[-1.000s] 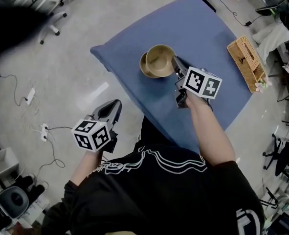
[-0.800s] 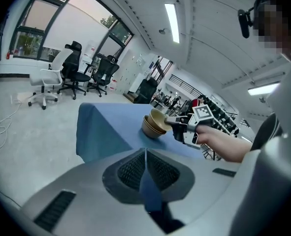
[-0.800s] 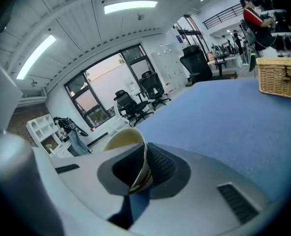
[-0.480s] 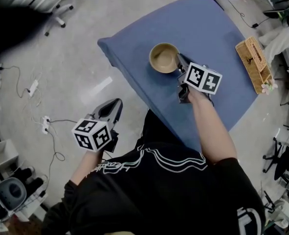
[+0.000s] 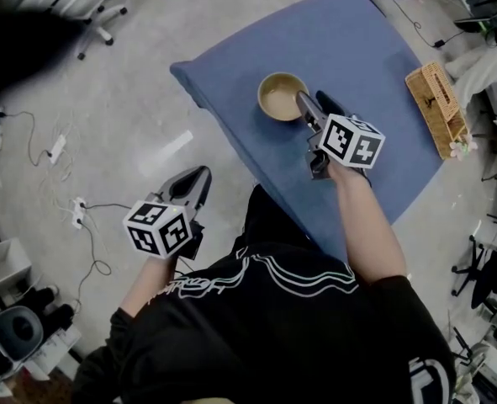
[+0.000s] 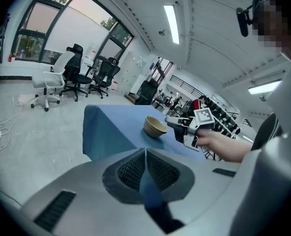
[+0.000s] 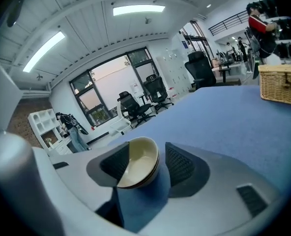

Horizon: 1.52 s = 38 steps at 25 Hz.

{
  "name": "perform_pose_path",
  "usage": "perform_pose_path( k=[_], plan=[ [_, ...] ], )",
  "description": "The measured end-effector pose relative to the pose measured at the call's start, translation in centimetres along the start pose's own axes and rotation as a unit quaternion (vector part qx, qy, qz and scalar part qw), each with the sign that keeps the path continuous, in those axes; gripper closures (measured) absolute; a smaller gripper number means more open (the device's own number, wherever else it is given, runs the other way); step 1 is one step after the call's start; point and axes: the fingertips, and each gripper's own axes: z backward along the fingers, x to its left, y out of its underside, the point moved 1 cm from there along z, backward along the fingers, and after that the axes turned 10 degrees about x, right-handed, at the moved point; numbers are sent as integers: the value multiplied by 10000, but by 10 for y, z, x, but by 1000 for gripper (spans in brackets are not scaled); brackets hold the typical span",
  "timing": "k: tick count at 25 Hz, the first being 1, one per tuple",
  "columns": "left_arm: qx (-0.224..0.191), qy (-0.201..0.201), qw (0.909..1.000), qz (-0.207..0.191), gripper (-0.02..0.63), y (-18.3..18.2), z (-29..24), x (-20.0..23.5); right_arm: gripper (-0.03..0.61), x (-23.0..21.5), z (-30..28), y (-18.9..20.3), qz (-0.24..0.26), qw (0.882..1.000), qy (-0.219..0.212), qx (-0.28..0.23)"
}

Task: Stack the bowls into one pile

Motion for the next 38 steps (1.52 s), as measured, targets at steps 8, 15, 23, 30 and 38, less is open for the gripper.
perform_pose_path(
  k=[8, 15, 23, 30, 38],
  plan=[
    [-125, 255, 9989, -374, 581, -15, 8, -46, 330, 32, 67, 7, 1043, 9939, -340, -58],
    [-490, 682, 9905, -1086, 581, -47, 38, -103, 335, 67, 161, -3, 1557, 9833, -721, -614],
    [-761, 1330, 9747, -1625, 581, -61, 67, -173, 452, 129, 238, 3, 1476, 9639, -1947, -1061],
    [-1060, 1802, 9567, -2026, 581, -74, 107, -224, 546, 154, 288, 7, 1602, 9466, -2386, -1458],
    [-1247, 1827, 9457, -2382, 581, -78, 131, -247, 552, 179, 310, 6, 1841, 9364, -2549, -1559]
  ],
)
